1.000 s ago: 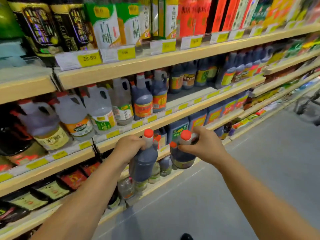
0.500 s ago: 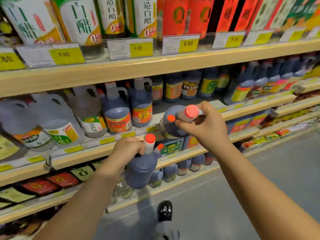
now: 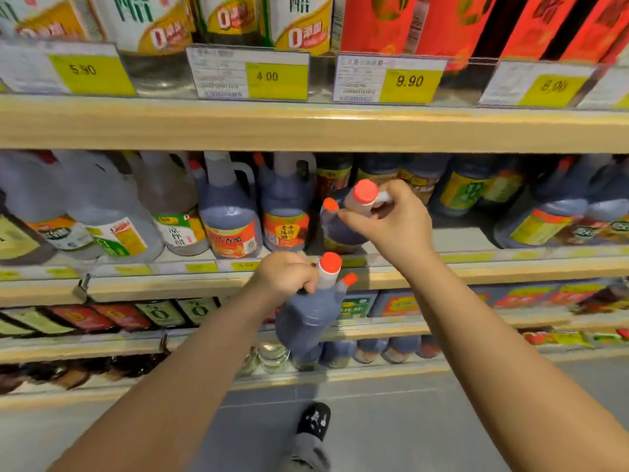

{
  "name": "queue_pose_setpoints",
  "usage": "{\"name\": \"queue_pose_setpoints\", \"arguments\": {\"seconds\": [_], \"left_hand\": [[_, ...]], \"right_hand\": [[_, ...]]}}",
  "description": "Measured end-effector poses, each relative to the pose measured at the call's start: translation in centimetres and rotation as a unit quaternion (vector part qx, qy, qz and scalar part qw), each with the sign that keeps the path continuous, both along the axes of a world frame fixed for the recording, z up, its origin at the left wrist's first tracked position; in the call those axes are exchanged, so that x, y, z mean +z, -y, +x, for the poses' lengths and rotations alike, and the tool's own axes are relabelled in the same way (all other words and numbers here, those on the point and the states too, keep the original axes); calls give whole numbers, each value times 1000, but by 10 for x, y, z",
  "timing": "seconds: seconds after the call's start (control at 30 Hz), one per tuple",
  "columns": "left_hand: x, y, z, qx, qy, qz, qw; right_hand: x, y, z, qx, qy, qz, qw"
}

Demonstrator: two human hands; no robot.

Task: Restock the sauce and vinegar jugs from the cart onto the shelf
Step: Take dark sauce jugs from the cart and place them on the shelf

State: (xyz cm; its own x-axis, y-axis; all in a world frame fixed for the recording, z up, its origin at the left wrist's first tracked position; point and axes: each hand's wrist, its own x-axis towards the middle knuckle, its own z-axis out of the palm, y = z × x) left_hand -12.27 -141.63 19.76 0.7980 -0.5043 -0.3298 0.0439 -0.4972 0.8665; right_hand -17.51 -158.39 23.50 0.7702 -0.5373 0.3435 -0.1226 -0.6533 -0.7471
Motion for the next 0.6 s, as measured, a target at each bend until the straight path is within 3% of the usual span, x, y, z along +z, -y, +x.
{"name": "queue_pose_setpoints", "arguments": {"seconds": [0.17, 0.37, 0.6], "left_hand": [[-6, -5, -25, 77, -24, 16, 997], [-2, -9, -46, 102, -26, 47, 993], [-14, -13, -56, 169, -35, -46, 984]], "right_hand": [[4, 6, 32, -1, -9, 4, 1000], [-14, 4, 54, -16, 41, 202, 978], [-36, 16, 67, 54, 91, 267, 958]]}}
